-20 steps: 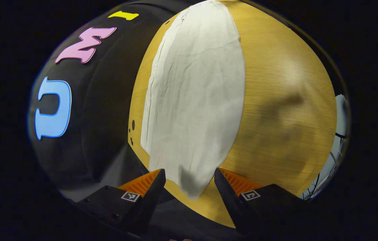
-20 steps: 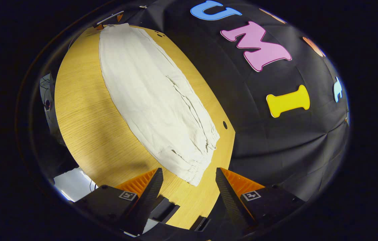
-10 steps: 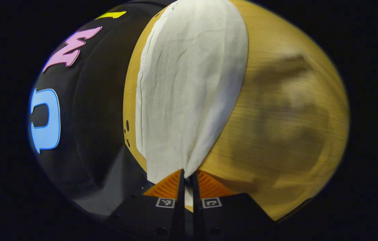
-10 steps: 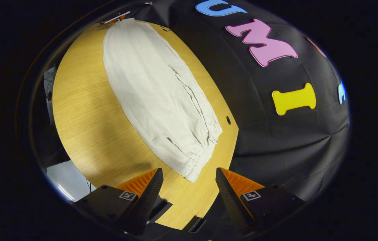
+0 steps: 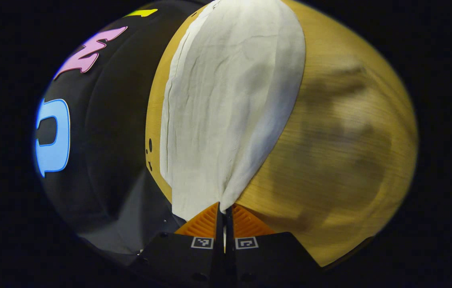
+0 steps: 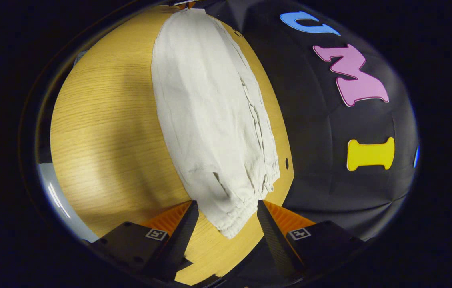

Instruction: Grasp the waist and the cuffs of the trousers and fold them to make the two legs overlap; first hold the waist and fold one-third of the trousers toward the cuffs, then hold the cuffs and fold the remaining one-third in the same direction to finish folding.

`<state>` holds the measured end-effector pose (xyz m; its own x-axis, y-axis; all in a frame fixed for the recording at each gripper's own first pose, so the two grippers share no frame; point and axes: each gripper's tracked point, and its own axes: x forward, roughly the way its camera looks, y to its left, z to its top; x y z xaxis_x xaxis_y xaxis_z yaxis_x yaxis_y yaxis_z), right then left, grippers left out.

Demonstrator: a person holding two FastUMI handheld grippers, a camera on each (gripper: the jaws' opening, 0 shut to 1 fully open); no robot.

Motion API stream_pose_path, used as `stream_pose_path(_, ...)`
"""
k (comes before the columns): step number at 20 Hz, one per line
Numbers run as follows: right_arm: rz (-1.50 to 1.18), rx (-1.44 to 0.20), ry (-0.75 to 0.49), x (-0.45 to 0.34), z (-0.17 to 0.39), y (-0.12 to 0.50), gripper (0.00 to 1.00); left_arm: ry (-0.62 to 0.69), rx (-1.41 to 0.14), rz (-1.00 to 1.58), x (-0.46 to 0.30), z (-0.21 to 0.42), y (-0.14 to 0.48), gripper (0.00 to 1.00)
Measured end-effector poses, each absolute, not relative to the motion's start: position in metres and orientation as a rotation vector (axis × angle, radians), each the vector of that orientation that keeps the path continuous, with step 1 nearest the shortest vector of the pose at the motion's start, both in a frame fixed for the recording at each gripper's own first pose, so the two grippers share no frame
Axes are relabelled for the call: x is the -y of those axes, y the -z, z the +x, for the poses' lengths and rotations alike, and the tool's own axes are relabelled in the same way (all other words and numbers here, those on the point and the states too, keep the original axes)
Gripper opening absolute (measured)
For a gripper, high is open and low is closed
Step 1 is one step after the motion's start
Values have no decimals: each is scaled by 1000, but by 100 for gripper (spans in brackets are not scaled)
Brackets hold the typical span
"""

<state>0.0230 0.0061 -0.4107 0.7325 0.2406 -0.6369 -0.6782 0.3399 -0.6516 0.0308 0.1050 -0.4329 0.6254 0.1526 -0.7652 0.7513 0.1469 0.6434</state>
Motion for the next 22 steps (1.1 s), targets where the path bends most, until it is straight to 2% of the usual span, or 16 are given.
stream_pose_path(5,-1131,-416,-665,-18,64,416,89,507,-854,1385,-105,31,433,5)
stream_pose_path(6,-1127,-425,-664,-20,69,420,88,505,-857,1381,-105,31,434,5)
stream_pose_path(7,-1122,-448,-666,-20,70,427,81,502,-859,1375,-105,30,433,5)
stream_pose_path(8,-1134,-475,-665,-23,71,438,64,485,-863,1359,-103,27,432,5)
stream_pose_path(10,-1157,-496,-672,-27,70,436,13,463,-866,1341,-101,27,433,5)
stream_pose_path(14,-1111,-516,-644,-23,74,438,5,404,-876,1255,-97,26,427,5)
stream_pose_path(15,-1122,-490,-632,-22,76,430,5,383,-869,1225,-97,28,424,2)
stream_pose_path(16,-1128,-463,-612,-20,77,421,5,361,-857,1201,-97,30,417,5)
stream_pose_path(22,-995,-395,-483,-16,110,365,5,273,-821,1107,-98,47,388,5)
